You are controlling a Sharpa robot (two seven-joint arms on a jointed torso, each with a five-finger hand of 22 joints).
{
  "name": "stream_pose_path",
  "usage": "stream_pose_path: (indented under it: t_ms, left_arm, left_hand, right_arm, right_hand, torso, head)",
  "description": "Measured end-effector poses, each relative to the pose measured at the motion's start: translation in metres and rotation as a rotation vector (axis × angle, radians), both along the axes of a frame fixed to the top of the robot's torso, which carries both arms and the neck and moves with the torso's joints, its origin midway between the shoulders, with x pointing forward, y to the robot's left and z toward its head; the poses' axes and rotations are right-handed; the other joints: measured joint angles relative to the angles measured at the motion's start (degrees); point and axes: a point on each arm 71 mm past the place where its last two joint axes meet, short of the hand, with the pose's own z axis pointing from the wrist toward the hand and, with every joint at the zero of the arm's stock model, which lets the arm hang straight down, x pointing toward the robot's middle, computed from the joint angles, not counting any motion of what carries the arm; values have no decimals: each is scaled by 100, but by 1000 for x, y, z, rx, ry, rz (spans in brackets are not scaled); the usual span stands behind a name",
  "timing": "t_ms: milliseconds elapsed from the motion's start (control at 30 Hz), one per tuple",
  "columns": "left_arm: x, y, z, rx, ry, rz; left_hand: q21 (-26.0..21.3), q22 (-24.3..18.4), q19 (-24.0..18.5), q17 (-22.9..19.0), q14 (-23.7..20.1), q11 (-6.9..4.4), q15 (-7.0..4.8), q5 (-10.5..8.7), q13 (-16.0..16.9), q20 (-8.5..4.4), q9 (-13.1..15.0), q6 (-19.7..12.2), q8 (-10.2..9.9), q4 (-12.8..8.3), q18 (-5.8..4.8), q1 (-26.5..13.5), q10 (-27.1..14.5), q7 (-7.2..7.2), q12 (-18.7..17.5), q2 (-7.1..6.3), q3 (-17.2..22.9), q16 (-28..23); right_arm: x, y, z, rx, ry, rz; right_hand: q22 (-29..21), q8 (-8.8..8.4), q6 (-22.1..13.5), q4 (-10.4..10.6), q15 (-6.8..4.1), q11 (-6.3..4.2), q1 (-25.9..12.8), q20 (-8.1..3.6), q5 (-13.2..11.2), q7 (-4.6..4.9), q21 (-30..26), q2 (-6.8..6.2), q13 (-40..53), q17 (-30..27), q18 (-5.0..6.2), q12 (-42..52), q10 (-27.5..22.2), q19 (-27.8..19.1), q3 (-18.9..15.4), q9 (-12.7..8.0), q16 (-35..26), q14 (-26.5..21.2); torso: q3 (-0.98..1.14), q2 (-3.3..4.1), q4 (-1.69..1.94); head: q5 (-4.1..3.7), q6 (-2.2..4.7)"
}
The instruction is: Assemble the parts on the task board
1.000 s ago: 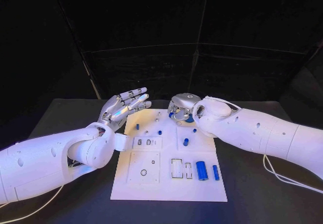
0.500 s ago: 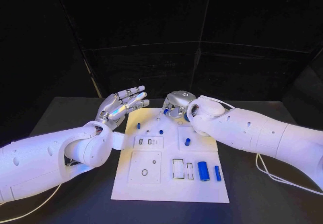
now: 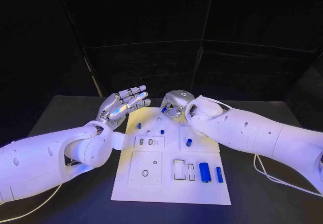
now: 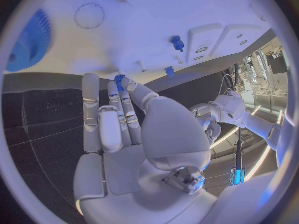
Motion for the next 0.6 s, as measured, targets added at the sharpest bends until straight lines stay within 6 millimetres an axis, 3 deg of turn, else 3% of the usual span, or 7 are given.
stream_pose_path:
  t_ms: [600]
  left_arm:
    - [0,-3,4,-3,-6,-7]
  left_hand:
    - [0,0,0,0,0,0,0,0,0,0,0,0,0,0,0,0,0,0,0,0,0,0]
  right_arm:
    - [7,8,3,-6,-8,-11]
  right_hand:
    - [4,-2,-8,24,0,1,-30,0,-65,-6,4,-30,-3,13,0,-3,-1,0,24,-7,0,0]
  torso:
    - [-3,20,3]
  head:
    - [18,-14]
